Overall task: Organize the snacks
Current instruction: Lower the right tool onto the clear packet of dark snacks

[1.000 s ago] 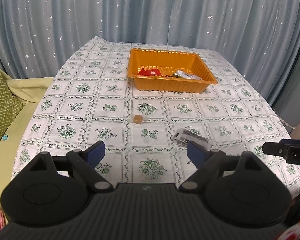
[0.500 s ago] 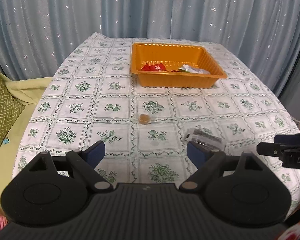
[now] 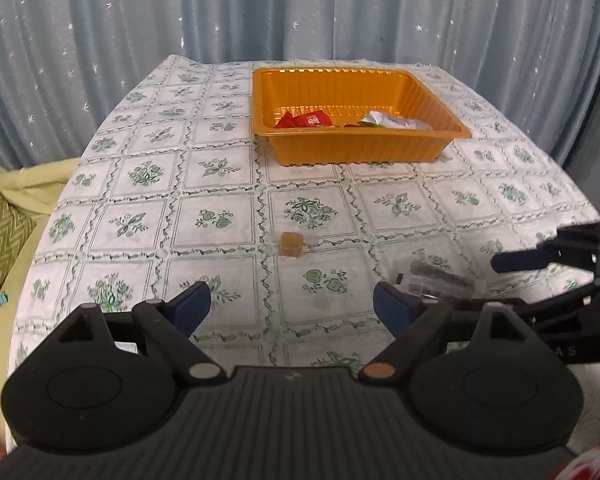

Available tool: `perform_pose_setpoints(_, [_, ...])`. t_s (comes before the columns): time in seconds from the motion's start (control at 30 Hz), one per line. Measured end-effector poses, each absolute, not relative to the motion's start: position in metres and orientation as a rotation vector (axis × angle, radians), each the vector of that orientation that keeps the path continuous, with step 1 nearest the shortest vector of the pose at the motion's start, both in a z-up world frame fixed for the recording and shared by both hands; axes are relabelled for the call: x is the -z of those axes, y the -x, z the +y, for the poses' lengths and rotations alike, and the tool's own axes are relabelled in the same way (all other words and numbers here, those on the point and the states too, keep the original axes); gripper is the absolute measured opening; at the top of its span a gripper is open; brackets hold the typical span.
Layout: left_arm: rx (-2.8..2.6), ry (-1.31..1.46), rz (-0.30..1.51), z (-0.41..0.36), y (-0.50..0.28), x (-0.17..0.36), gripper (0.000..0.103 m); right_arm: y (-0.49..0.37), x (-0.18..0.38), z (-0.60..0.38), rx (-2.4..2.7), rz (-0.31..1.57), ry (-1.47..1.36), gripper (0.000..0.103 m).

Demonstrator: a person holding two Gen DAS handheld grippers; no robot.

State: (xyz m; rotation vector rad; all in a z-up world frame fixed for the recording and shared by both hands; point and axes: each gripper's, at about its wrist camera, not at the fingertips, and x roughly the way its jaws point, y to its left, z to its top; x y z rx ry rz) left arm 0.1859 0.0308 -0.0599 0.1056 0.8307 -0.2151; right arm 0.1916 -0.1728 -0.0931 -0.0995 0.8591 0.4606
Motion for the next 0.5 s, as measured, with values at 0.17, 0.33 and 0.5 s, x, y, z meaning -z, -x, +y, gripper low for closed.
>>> perform_pose_setpoints(0.17, [0.223,-0.125,0.84,0.033,-0.199,0.067,0.087,-0.21,0.111,-0.163,-0.506,0.89,0.175,0.06])
perform_pose_setpoints(0.33, [0.229,-0.127,0.842,0.036,-0.207,0.072,0.087,-0.222,0.123,-0.156,-0.525,0.907,0.21,0.058])
perform_pose_setpoints(0.5, [0.231,-0.12,0.85,0.038,-0.211,0.077,0.087,-0.224,0.124,-0.151,-0.526,0.908,0.211,0.04])
